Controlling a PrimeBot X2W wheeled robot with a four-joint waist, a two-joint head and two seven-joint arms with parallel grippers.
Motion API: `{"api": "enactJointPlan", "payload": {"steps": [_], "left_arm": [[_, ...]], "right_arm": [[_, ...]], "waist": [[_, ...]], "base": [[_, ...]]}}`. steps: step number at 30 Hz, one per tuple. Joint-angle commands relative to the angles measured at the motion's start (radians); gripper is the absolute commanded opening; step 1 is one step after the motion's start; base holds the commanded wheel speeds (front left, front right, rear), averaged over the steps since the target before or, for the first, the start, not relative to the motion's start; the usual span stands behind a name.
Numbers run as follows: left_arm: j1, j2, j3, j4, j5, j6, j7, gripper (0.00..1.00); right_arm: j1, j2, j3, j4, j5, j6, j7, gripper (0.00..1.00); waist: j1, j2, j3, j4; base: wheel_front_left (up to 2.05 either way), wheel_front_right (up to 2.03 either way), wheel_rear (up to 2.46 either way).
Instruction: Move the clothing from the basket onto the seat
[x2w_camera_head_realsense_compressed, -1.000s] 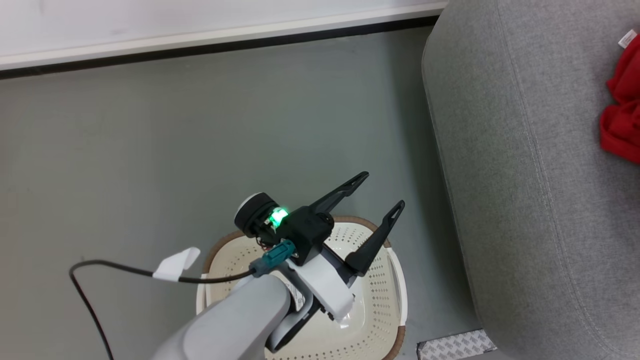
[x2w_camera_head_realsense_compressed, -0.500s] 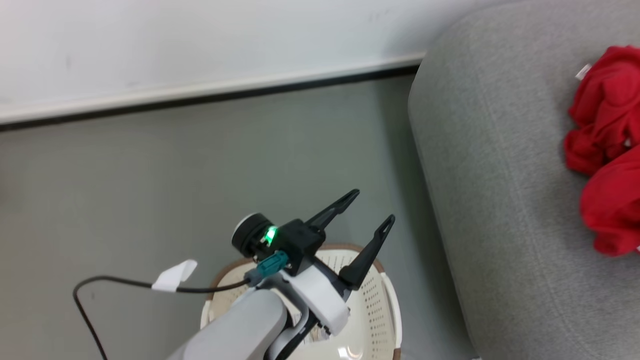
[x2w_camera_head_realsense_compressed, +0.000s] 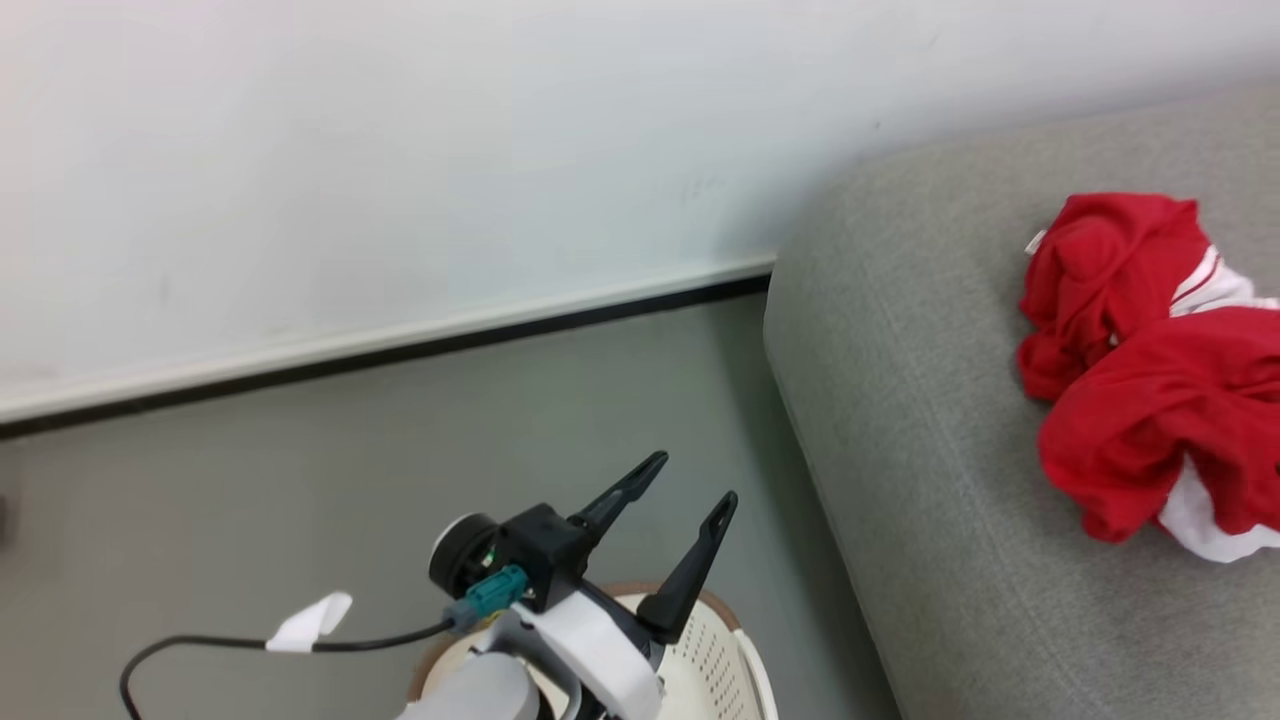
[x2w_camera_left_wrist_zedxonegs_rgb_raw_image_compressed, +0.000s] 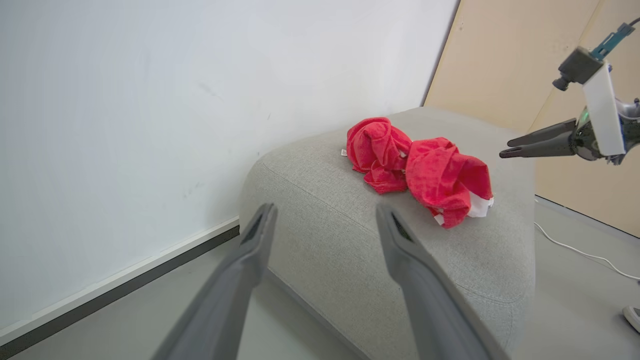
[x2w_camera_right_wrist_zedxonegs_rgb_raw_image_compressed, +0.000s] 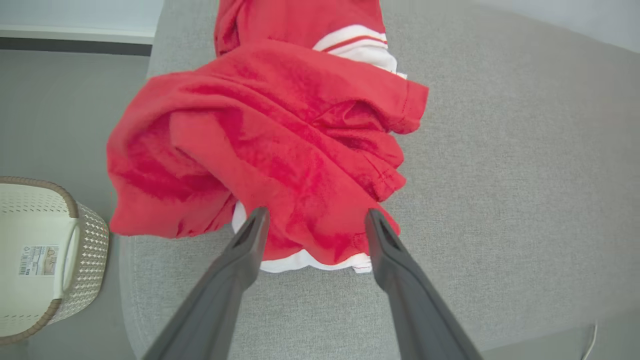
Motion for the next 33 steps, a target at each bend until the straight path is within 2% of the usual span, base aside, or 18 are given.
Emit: {"api": "enactJointPlan", "payload": {"steps": [1,9,17,18,22,24,29,33], "left_arm": [[0.03,0.007,0.011,-0.011,-0.003,0.006,-0.001,1.0],[0.095,0.031,0.066,-0.049,-0.003,0.021,-0.001,1.0],[0.158,0.086,0.17,-0.112,-0.01,0.058,-0.001,1.0],[0.158,0.086,0.17,-0.112,-0.01,0.058,-0.001,1.0],[0.195,0.115,0.234,-0.14,-0.003,0.086,-0.001,1.0],[0.216,0.126,0.278,-0.144,0.005,0.123,-0.001,1.0],[0.277,0.128,0.367,-0.159,0.037,0.21,-0.001,1.0],[0.333,0.119,0.431,-0.18,0.044,0.229,-0.001,1.0]], "right_arm": [[0.01,-0.028,0.001,-0.032,0.016,-0.002,-0.017,1.0],[0.048,-0.06,-0.058,-0.158,0.004,-0.002,-0.152,1.0],[0.13,0.016,-0.192,-0.237,-0.046,-0.002,-0.353,1.0],[0.13,0.016,-0.192,-0.237,-0.046,-0.002,-0.353,1.0],[0.181,0.114,-0.291,-0.23,-0.097,-0.002,-0.466,1.0],[0.206,0.17,-0.341,-0.227,-0.135,-0.002,-0.5,1.0],[0.297,0.308,-0.454,-0.24,-0.23,-0.002,-0.536,1.0],[0.37,0.396,-0.538,-0.26,-0.317,-0.002,-0.542,1.0]], "waist": [[0.0002,0.0,-0.042,-0.006],[0.0002,0.0,-0.108,0.023],[0.0002,0.0,-0.152,0.083],[0.0002,0.0,-0.152,0.083],[0.0002,0.0,-0.165,0.115],[0.0002,0.0,-0.172,0.132],[0.0002,0.0,-0.184,0.17],[0.0002,0.0,-0.19,0.191]], "base": [[0.0,0.0,0.0],[0.0,0.0,0.0],[0.0,0.0,0.0],[0.0,0.0,0.0],[0.0,0.0,0.0],[0.0,0.0,0.0],[0.0,0.0,0.0],[0.0,0.0,0.0]]}}
